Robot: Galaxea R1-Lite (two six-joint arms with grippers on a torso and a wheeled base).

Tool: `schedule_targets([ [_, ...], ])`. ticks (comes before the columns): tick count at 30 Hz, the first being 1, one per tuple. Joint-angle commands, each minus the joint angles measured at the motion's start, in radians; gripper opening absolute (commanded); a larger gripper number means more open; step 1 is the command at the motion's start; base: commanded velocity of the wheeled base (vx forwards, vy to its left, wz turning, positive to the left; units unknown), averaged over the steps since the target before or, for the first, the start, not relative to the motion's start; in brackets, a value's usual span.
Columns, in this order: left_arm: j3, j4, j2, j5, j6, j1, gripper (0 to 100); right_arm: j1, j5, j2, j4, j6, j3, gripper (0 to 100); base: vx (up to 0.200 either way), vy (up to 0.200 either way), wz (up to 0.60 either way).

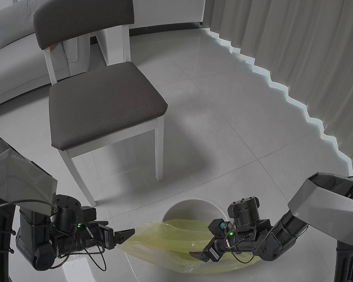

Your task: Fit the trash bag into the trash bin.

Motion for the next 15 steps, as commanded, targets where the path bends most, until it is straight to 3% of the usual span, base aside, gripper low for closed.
schedule_targets([
  [1, -0.001, -0.018, 0.0, 0.0, 0.0, -0.002, 100, 0.009, 0.0, 0.022, 0.003, 0.0, -0.011, 100, 0.0, 0.0, 0.0],
  [14, -0.007, -0.018, -0.002, 0.002, 0.003, -0.003, 100, 0.018, 0.0, 0.049, 0.064, -0.009, -0.065, 100, 0.0, 0.0, 0.0],
  [15, -0.007, -0.018, -0.002, 0.002, 0.003, -0.003, 100, 0.017, 0.0, 0.049, 0.072, -0.011, -0.07, 0, 0.0, 0.0, 0.0],
])
